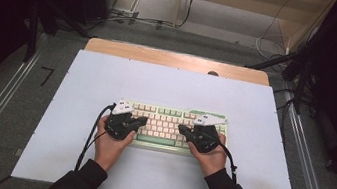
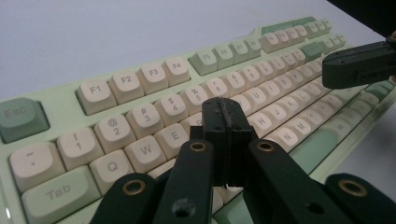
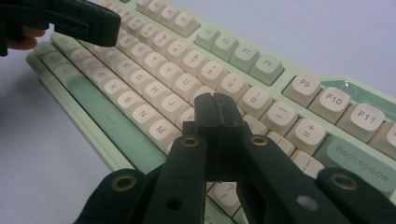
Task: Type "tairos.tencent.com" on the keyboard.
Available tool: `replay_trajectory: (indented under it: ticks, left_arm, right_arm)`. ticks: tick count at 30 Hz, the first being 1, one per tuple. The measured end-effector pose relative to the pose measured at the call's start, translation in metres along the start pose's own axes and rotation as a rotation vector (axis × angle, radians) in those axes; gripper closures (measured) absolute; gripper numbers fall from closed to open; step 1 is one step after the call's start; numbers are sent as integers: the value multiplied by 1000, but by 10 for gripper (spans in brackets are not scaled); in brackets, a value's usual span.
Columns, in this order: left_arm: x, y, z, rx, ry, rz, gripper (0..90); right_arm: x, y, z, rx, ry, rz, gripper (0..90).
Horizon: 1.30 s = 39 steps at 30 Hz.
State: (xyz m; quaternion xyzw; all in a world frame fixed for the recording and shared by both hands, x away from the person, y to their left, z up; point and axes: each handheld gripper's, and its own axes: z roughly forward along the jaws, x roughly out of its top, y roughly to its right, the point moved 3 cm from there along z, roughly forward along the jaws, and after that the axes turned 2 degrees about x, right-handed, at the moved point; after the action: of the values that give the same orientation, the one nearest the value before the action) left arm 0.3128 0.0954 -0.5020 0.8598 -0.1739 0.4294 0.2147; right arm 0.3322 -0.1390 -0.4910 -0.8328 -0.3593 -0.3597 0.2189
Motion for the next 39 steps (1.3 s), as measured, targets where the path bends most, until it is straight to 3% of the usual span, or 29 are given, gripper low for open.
replay_trajectory:
  ticks: [22,31,35,39]
  left_arm:
    - [6,12,23,-3,-15,22,900]
    - [6,10,27,15,-21,20,900]
    - [5,10,32,28,-60,43,900]
    - [6,13,32,33,-58,61,900]
  right_arm:
    - [0,0,1,-3,-1,3,883]
    - [0,-1,1,0,0,3,883]
    - [0,-1,1,0,-1,4,883]
    - [0,-1,1,-1,-1,3,883]
